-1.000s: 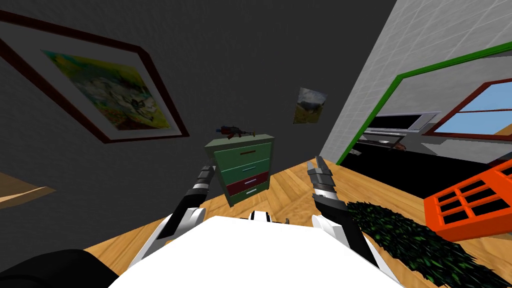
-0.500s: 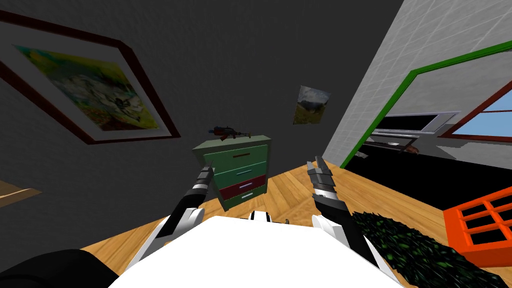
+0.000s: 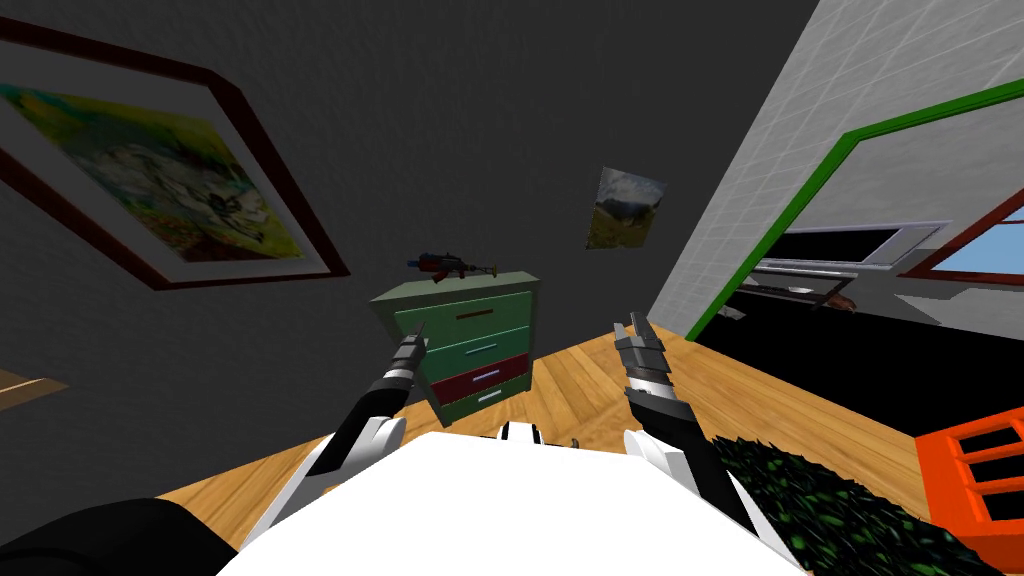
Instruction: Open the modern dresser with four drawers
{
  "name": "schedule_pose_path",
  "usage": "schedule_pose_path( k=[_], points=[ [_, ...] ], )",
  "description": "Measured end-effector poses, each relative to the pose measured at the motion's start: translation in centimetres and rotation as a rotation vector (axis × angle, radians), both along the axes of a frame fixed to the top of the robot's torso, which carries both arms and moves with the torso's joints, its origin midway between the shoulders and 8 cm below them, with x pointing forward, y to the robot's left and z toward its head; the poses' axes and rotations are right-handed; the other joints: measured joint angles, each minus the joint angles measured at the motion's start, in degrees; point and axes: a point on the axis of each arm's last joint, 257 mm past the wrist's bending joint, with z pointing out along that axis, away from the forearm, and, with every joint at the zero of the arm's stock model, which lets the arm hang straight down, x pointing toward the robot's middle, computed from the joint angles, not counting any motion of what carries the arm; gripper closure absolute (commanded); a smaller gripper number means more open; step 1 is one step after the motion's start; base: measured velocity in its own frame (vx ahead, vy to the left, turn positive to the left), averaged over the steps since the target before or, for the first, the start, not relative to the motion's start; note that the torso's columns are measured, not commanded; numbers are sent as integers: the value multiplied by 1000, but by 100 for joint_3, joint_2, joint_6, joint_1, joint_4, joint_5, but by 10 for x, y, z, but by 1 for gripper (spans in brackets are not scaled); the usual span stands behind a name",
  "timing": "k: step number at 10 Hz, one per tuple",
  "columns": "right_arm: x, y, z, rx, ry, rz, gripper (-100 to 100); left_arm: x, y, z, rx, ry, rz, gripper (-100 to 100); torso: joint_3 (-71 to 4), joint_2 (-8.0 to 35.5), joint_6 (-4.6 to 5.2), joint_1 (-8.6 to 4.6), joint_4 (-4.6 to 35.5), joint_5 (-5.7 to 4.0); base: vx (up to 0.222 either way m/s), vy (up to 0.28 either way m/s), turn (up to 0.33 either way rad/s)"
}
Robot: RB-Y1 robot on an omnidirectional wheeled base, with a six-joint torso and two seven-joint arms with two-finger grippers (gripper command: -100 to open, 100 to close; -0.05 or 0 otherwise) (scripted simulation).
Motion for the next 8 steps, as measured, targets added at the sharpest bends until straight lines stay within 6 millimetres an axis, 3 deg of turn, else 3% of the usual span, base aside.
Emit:
schedule_pose_path(
  k=[8],
  points=[
    [0,0,0,0,0,0,0,-1,10,-17,-33,61,18,-100,12,21,1,31,5,8,59,-73,27]
  ],
)
